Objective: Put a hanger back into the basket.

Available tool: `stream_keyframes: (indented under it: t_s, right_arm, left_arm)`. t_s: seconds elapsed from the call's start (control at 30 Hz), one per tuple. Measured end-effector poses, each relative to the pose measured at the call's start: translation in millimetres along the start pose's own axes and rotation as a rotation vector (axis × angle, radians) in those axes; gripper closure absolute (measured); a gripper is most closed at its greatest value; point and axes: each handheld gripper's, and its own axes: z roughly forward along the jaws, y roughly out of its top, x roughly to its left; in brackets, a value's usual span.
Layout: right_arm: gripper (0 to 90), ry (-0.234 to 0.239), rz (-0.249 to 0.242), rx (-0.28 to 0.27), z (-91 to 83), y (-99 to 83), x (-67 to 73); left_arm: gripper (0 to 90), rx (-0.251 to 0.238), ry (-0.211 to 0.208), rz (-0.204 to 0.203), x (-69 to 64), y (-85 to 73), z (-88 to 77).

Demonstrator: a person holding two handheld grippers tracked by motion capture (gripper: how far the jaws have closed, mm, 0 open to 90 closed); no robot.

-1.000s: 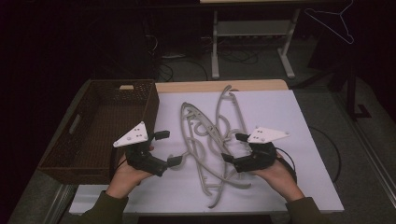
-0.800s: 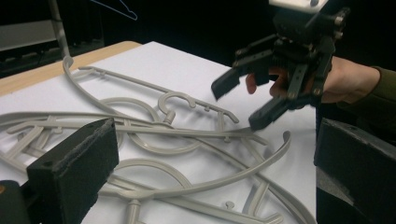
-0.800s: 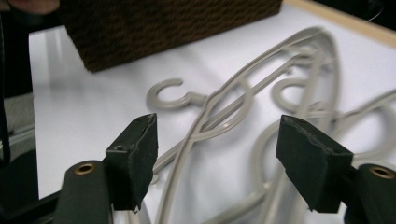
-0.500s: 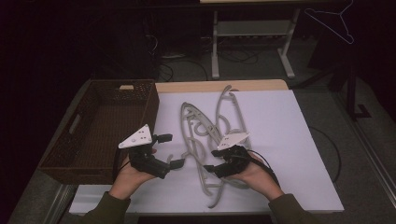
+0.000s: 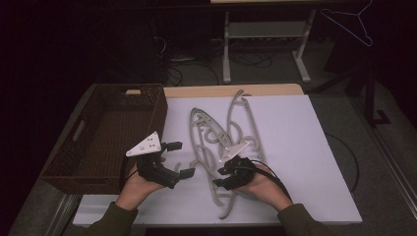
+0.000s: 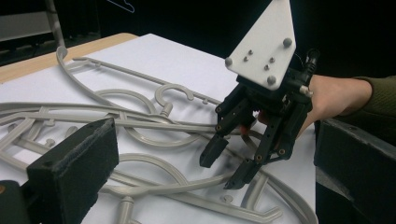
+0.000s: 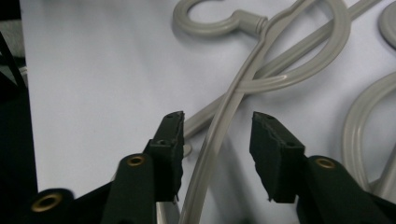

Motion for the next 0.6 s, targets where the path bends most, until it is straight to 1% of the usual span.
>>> stream_keyframes:
  t_s: [0.03,0.1,0.17,0.27,0.5,0.6]
  right_arm:
    - [59.2,0.005,-0.001,0.020,2.5,-0.5,0.8]
    - [62.2,-0.004,-0.020,0.042,5.1,-0.7,-0.1]
    - [64.3,0.008,-0.037,0.046,7.6,-0.4,-1.9]
    - [68.0,0.020,-0.040,0.047,8.9,0.4,-0.7]
    - [69.1,0.032,-0.034,0.049,9.2,0.3,-1.1]
    - [65.5,0.026,-0.034,0.049,9.7,0.2,-1.8]
  left_arm:
    - [0.0,0.000,-0.001,-0.001,-0.2,-0.2,0.3]
    - [0.0,-0.001,-0.001,-0.003,-0.5,-0.2,0.6]
    - [0.0,0.000,-0.002,-0.003,-0.4,-0.3,0.6]
    - [0.0,0.002,-0.001,-0.002,0.0,-0.3,0.0]
    - [0.0,0.000,0.001,-0.001,0.1,0.0,-0.4]
    - [0.0,-0.001,0.001,-0.001,0.1,0.0,-0.3]
